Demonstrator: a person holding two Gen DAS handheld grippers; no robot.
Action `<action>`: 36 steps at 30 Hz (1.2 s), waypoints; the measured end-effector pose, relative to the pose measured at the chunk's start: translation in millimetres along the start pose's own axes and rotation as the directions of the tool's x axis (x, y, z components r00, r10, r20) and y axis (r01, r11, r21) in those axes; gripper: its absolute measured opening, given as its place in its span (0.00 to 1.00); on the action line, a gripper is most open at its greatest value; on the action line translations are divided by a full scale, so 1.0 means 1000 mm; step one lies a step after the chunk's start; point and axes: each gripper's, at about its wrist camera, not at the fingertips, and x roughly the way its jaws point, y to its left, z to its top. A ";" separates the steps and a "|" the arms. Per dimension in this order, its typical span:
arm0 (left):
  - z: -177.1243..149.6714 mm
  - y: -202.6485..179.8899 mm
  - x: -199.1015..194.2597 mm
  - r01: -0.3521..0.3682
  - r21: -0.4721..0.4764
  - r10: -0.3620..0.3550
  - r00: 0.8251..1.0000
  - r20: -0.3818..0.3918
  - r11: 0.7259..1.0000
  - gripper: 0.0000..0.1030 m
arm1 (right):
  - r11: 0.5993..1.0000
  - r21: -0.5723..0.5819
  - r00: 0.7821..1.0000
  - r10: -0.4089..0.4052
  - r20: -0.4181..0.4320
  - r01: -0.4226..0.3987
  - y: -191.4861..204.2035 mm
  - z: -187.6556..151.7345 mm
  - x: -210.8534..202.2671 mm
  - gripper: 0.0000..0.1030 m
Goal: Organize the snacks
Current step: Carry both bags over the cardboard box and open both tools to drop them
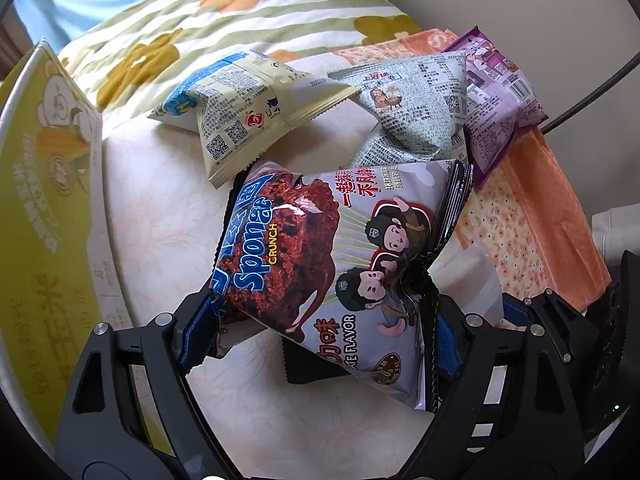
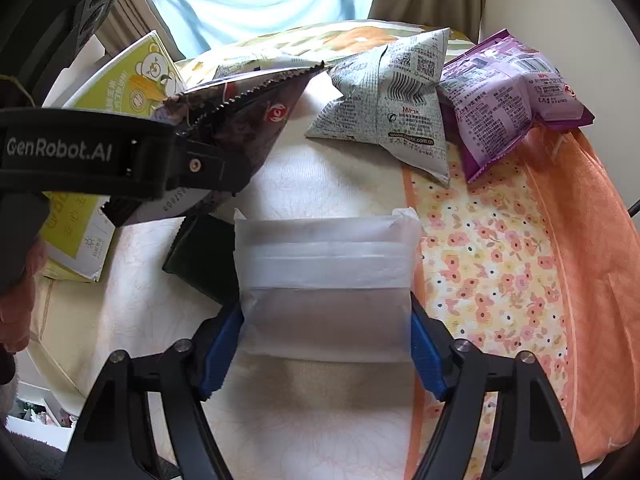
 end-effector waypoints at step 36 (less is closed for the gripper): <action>-0.034 -0.015 -0.167 -0.086 -0.175 0.135 0.947 0.293 0.981 0.82 | 0.988 -0.150 0.983 0.066 0.171 -0.040 -0.017 0.039 -0.145 0.67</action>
